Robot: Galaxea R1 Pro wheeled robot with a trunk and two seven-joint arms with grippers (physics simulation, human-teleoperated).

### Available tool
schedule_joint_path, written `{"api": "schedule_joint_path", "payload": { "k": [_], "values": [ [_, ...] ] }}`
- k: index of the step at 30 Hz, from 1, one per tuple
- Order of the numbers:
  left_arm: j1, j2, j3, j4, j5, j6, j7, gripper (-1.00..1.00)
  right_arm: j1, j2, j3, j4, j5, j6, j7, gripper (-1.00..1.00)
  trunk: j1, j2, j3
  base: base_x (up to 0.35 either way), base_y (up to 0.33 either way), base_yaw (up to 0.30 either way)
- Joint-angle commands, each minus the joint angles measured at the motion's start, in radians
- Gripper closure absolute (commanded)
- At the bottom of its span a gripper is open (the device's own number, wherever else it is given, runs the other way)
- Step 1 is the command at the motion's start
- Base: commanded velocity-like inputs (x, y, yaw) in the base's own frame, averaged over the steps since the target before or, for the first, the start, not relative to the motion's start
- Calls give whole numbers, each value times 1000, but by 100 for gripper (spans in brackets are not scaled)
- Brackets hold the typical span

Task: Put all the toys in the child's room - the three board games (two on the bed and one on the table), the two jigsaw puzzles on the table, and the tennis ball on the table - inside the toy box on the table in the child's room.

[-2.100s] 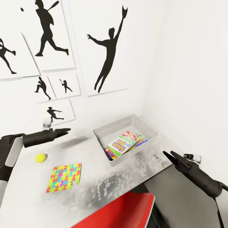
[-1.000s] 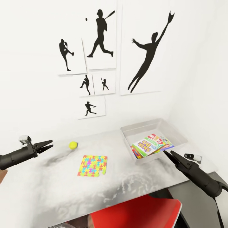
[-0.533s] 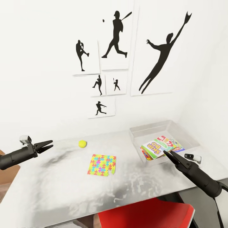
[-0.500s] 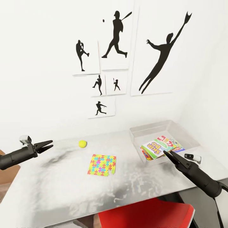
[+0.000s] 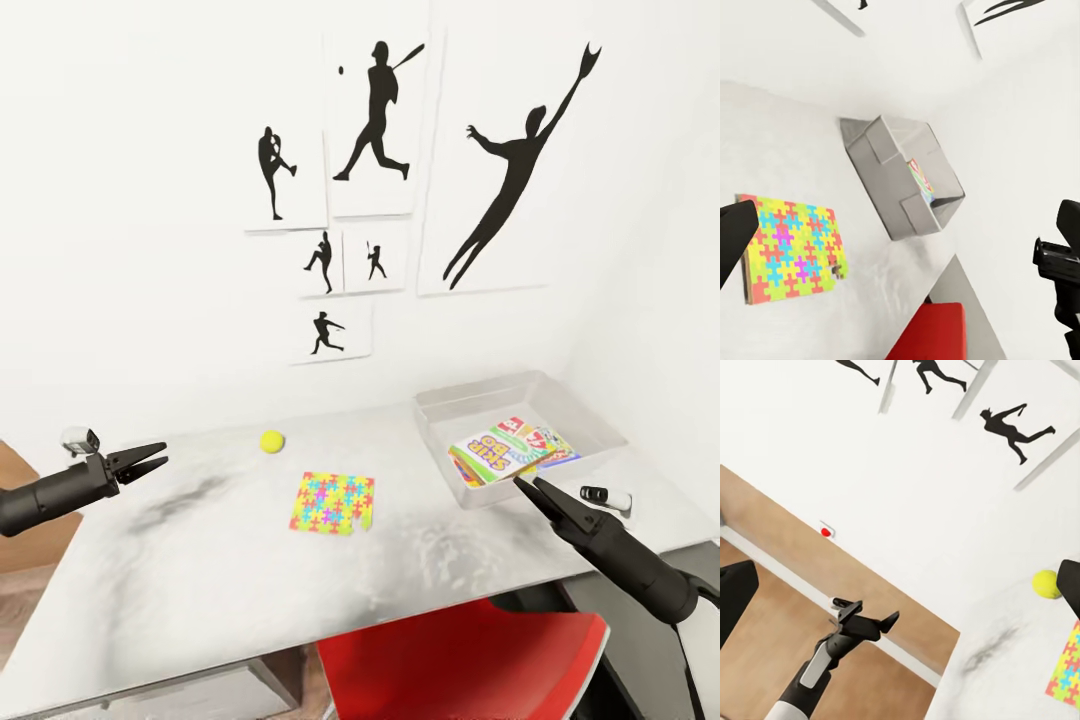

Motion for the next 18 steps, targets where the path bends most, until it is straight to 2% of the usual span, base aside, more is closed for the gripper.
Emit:
{"api": "schedule_joint_path", "payload": {
  "k": [1, 8, 18],
  "values": [
    [-1, 0, 0, 0, 1, 4, -3, -100, -1, 0, 0, 0, -2, 5, 1, -100, 0, -2, -2, -32, 16, 0],
    [-1, 0, 0, 1, 1, -2, -4, -100, -1, 0, 0, 0, -2, 5, 0, -100, 0, -2, -1, -85, 23, 42],
    [-1, 0, 0, 1, 1, -4, -3, -100, -1, 0, 0, 0, -3, 5, -25, -100, 0, -2, 8, -123, 114, 197]
  ]
}}
